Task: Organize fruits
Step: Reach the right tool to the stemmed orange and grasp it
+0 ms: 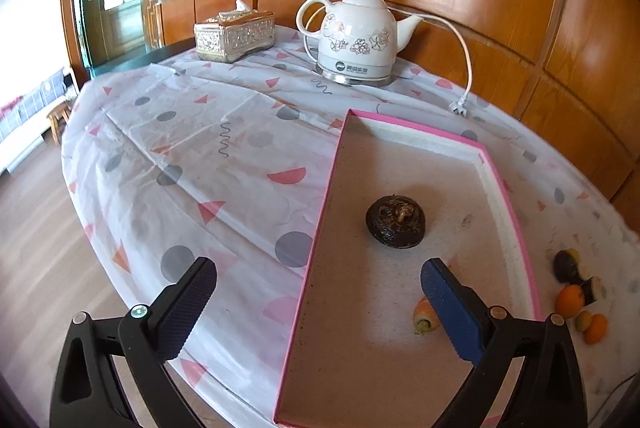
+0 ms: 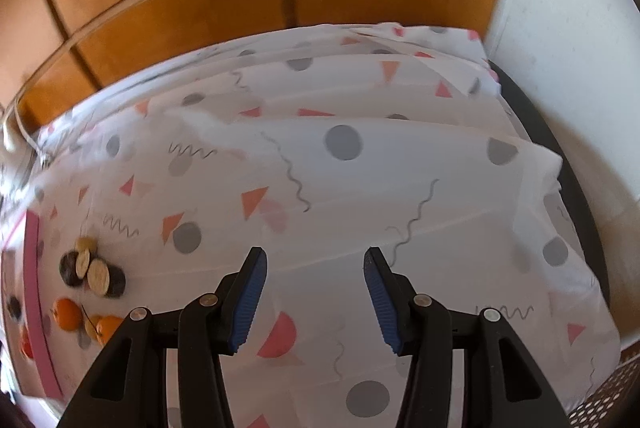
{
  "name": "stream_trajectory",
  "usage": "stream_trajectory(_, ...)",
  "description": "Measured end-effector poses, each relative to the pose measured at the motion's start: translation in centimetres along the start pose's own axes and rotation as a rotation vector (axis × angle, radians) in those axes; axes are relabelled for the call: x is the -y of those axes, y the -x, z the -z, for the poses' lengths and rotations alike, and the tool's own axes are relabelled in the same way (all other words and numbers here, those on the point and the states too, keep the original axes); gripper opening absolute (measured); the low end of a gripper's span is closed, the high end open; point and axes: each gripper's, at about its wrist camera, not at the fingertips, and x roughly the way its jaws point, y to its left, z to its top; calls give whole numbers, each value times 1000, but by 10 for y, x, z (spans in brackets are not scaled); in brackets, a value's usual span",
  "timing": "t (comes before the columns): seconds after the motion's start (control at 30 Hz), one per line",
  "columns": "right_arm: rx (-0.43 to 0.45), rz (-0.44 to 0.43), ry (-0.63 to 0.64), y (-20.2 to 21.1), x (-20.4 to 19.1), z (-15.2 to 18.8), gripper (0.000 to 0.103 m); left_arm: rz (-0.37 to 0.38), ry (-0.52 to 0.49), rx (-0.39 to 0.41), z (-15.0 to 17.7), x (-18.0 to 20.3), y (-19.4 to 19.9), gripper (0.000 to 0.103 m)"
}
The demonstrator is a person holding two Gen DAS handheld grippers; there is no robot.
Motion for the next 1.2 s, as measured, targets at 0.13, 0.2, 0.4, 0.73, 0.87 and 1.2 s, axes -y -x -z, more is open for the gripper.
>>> stream_trajectory(0.13,-25,6,37,-6,-7,2,51,20,33,-9,-2,-7,0,103)
stream_trajectory(0.2,-35,5,40,-8,-7,3,51,33,61,-10,-3,-12,1,103)
stream_trajectory(0.4,-87,-87,72,-13,-17,10,51,35,81,-3,-3,-20,5,103)
stream_trajectory(0.73,-140,-284,312,-7,-91,41,51,22,67,10,-5,-23,7,103)
stream_trajectory(0.87,-144,-358,359,-3,-122,56,56,17,64,15,-5,-24,8,103)
stream_trajectory(1.2,-154,-317,387,-25,-159,78,56,-32,146,-12,-3,-44,4,103)
